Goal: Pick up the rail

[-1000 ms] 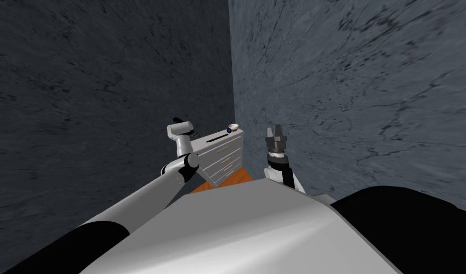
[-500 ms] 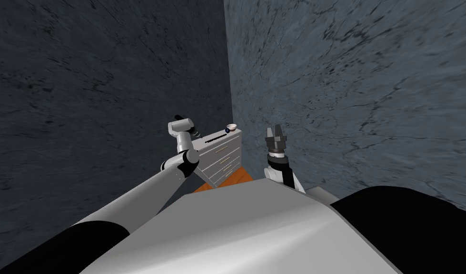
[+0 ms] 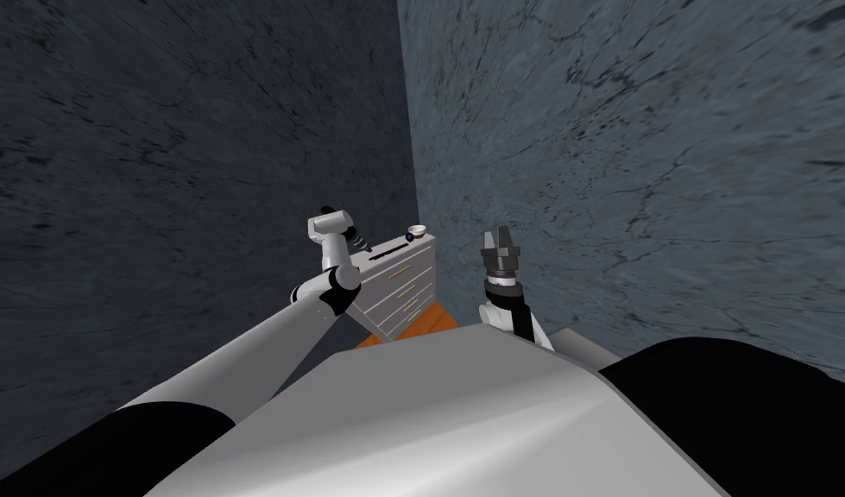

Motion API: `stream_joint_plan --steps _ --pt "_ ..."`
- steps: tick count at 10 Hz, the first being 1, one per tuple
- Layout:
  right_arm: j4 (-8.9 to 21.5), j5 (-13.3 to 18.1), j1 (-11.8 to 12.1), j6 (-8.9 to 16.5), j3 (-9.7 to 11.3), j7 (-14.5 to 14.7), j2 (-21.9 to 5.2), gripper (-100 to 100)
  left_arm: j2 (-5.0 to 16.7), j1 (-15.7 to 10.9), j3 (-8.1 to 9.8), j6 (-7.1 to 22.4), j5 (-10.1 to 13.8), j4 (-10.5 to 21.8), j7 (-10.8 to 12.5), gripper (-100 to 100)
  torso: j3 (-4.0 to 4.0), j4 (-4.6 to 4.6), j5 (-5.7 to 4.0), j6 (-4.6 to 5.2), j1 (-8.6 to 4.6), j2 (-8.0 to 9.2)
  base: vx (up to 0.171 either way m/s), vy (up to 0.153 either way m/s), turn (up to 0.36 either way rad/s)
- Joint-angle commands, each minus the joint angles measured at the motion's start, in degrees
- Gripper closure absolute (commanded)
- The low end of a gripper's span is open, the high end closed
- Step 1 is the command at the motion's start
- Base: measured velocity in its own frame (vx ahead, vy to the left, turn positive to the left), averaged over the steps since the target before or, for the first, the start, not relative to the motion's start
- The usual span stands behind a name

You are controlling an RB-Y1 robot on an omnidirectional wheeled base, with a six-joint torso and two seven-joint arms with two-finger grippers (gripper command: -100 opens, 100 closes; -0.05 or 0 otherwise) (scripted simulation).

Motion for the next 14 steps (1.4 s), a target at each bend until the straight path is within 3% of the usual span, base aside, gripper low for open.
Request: stream_joint_plan --steps 1,2,3,6,9,11,14 --pt "0.0 0.0 0.0 0.0 0.0 0.0 0.0 0 -0.04 -0.33 0.11 1.87 -0.03 -0.13 0.04 -100 0.0 0.0 0.0 0.0 0.0 0.0 0.0 0.011 0.013" --pt "0.0 0.0 0.0 0.0 0.0 0.0 0.0 0 0.08 -2.3 0.93 3.93 0.09 2.35 0.44 -100 -0.01 0.0 -0.01 -0.01 -0.03 -0.01 0.003 0.02 -0.114" --pt "0.0 0.0 0.0 0.0 0.0 0.0 0.0 0 0.08 -2.3 0.93 5.1 0.09 2.35 0.44 -100 -0.02 0.0 -0.02 0.03 -0.03 -0.03 0.002 0.025 -0.097" --pt "0.0 0.0 0.0 0.0 0.0 0.0 0.0 0 0.3 -5.46 2.31 10.0 0.43 6.96 1.04 -100 -0.03 -0.01 0.0 0.0 0.02 -0.05 0.009 0.034 -0.111" --pt "0.0 0.0 0.0 0.0 0.0 0.0 0.0 0 0.4 -6.59 2.87 13.48 0.63 9.09 1.25 -100 -0.06 -0.02 0.0 0.02 0.03 -0.11 0.02 0.032 -0.083" --pt "0.0 0.0 0.0 0.0 0.0 0.0 0.0 0 0.6 -8.13 3.74 17.49 1.05 12.79 1.51 -100 -0.09 -0.04 0.01 0.0 0.07 -0.15 0.039 0.054 -0.119" --pt "0.0 0.0 0.01 0.0 0.0 0.0 0.0 0 0.68 -8.6 4.04 19.69 1.24 14.27 1.58 -100 -0.1 -0.04 0.02 -0.01 0.05 -0.17 0.027 0.035 -0.057"
